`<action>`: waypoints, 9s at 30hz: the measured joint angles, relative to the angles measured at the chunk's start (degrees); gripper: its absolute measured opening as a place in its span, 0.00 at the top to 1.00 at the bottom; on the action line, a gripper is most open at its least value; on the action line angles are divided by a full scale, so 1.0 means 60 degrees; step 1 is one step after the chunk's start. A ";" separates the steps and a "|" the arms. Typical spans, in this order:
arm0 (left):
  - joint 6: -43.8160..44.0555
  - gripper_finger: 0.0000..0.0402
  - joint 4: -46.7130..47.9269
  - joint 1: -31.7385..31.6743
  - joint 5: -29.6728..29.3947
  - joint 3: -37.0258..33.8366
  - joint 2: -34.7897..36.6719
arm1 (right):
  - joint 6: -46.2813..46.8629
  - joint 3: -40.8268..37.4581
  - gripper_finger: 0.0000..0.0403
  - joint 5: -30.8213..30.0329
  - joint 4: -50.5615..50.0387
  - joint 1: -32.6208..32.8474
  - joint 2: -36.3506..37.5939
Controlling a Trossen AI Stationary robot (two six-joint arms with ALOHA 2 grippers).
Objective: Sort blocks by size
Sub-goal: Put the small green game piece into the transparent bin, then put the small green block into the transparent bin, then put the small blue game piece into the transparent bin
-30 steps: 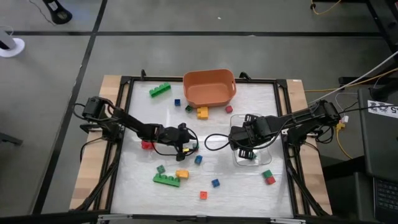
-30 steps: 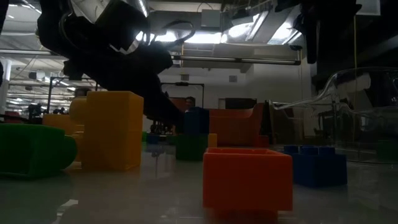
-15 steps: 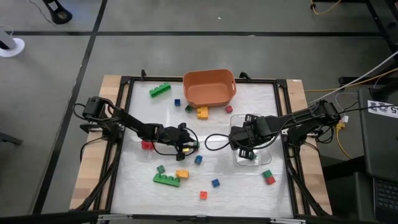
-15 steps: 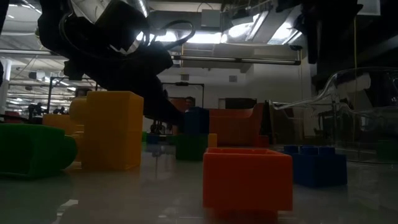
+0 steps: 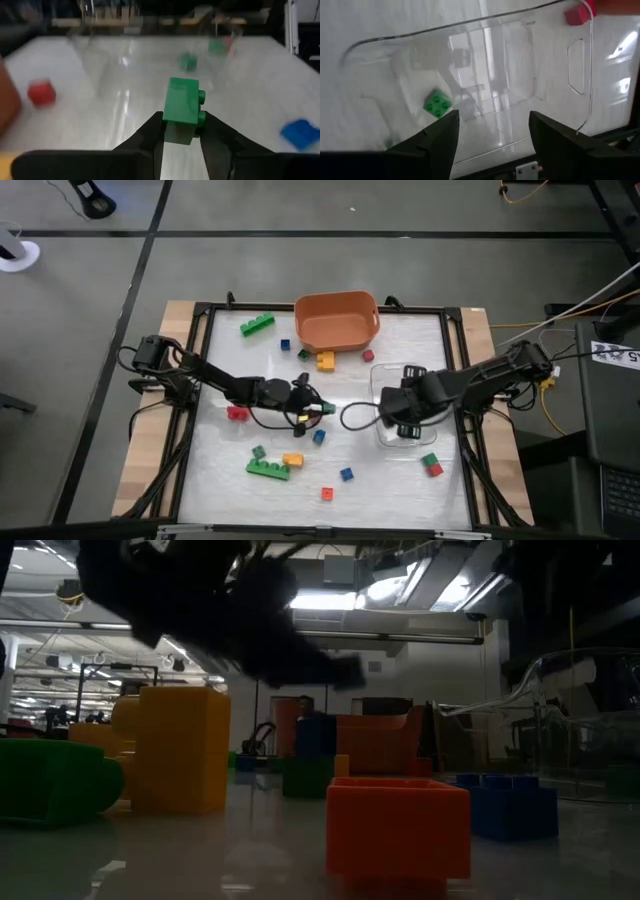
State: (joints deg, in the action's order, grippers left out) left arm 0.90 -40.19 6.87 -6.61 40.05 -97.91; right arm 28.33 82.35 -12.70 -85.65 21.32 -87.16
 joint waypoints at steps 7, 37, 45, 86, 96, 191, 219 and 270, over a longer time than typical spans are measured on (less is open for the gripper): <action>-0.1169 0.78 -0.0010 -0.0015 0.0098 0.2205 -0.1061 | 0.1826 0.0000 0.41 -0.1096 0.0025 0.1398 0.0550; -0.1396 0.54 0.0360 -0.0635 0.0211 0.6580 -0.4572 | 1.4945 -0.1222 0.41 -0.0271 0.0874 0.7080 -0.0720; -0.1127 0.50 0.0313 -0.0648 0.0208 0.6580 -0.4558 | 1.5567 -0.2130 0.41 0.0083 0.1821 0.6992 -0.1547; -0.0906 0.51 0.0298 -0.0401 0.0255 0.6584 -0.4528 | 1.5534 -0.4550 0.68 -0.0709 0.4754 0.6943 -0.2333; -0.1704 0.51 0.0408 -0.0185 0.0255 0.6584 -0.4417 | 1.5417 -0.4001 0.67 -0.0776 0.4758 0.6943 -0.2344; 0.8144 0.51 1.1708 0.1883 -0.2266 0.5903 -0.1155 | 0.5371 -0.0630 0.38 -0.4031 -0.0142 0.2127 -0.2319; 0.8598 0.51 1.1046 0.2109 -0.2200 0.5910 -0.2051 | 0.5367 -0.0627 0.38 -0.4031 0.0037 0.2131 -0.2319; 0.0957 0.76 0.0529 -0.0551 -0.0204 0.6576 -0.4088 | 1.1007 -0.0627 0.38 -0.0590 0.2368 0.7154 -0.0494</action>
State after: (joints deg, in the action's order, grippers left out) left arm 6.64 -37.01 3.57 -7.84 79.50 -122.43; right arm 94.37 78.59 -16.24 -71.44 64.25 -90.13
